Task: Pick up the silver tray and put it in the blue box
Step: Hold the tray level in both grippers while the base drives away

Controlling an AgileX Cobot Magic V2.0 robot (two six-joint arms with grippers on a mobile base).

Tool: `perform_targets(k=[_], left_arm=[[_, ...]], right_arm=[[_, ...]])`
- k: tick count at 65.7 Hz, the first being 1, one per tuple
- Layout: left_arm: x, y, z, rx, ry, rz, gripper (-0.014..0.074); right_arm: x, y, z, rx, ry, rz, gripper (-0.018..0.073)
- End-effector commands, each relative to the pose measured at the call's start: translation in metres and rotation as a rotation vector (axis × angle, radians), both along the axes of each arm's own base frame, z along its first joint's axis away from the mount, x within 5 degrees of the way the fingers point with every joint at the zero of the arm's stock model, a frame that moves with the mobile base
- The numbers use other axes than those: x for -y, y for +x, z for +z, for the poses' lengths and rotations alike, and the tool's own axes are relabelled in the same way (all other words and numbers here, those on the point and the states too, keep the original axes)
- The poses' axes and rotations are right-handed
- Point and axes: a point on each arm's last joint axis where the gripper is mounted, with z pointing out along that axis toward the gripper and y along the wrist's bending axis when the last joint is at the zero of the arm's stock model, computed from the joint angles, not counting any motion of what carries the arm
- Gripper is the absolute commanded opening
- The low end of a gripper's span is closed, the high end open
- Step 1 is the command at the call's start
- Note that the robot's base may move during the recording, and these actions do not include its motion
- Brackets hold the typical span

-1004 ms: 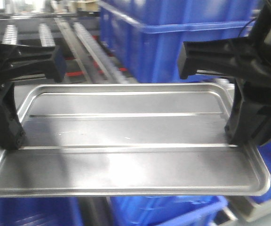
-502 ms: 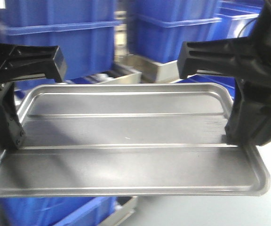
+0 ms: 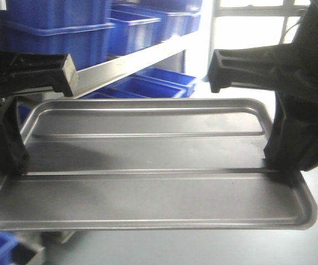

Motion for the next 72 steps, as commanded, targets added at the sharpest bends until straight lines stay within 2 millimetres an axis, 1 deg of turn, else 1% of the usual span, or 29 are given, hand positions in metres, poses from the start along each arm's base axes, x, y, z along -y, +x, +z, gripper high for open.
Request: perform_targets(k=[1, 72], left_arm=[[0.0041, -0.0004, 0.0158, 0.051, -0.073, -0.015, -0.0014], [0.004, -0.0005, 0.0158, 0.051, -0.072, -0.015, -0.0014]], right_arm=[[-0.0014, 0.0018, 0.0155, 0.077, 0.048, 0.029, 0.006], [-0.0014, 0.0018, 0.0155, 0.077, 0.048, 0.029, 0.006]])
